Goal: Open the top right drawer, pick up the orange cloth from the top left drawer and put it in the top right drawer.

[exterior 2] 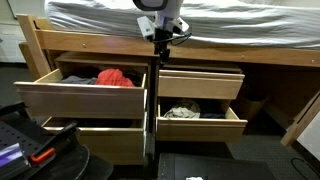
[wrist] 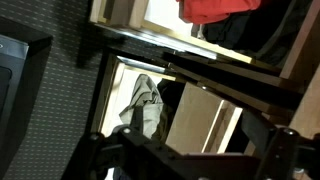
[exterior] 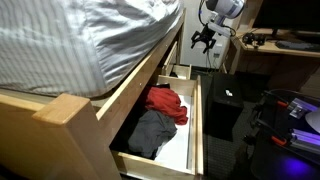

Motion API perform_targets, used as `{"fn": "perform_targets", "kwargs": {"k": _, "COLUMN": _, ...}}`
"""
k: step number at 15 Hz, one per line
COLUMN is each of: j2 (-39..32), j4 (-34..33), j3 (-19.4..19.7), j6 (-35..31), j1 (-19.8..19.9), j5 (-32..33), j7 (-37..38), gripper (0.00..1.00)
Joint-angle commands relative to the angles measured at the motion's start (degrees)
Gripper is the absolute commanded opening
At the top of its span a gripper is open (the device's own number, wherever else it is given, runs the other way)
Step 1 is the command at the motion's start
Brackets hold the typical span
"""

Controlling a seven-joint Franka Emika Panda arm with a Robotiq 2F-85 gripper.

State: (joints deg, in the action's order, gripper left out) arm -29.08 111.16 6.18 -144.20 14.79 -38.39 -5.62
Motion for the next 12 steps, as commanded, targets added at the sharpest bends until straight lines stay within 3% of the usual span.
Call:
{"fn": "perform_targets", "kwargs": {"k": 1, "j2": -0.03, "j4": -0.31, "j3": -1.08, "j6": -0.18, "j1": 0.75, "j5": 0.86, "j7": 0.64, "gripper": 1.00}}
{"fn": "perform_targets", "kwargs": {"k": 6, "j2": -2.24, "j4": -2.19, "j3": -2.20, "j6": -3.15, "j1": 1.98, "j5": -1.78, "j7": -0.67, "gripper": 1.00}}
{"fn": "perform_targets", "kwargs": {"k": 8, "j2": -6.62, "j4": -7.59, "j3": -3.94, "j6": -2.78, "j1": 3.96, "j5": -4.76, "j7": -1.74, "gripper": 1.00}}
{"fn": "perform_targets", "kwargs": {"k": 12, "j2": -15.27, "j4": -19.90, "j3": -7.13, "j6": 5.80, "j1": 8.73, "j5": -9.65, "j7": -2.35, "gripper": 1.00}}
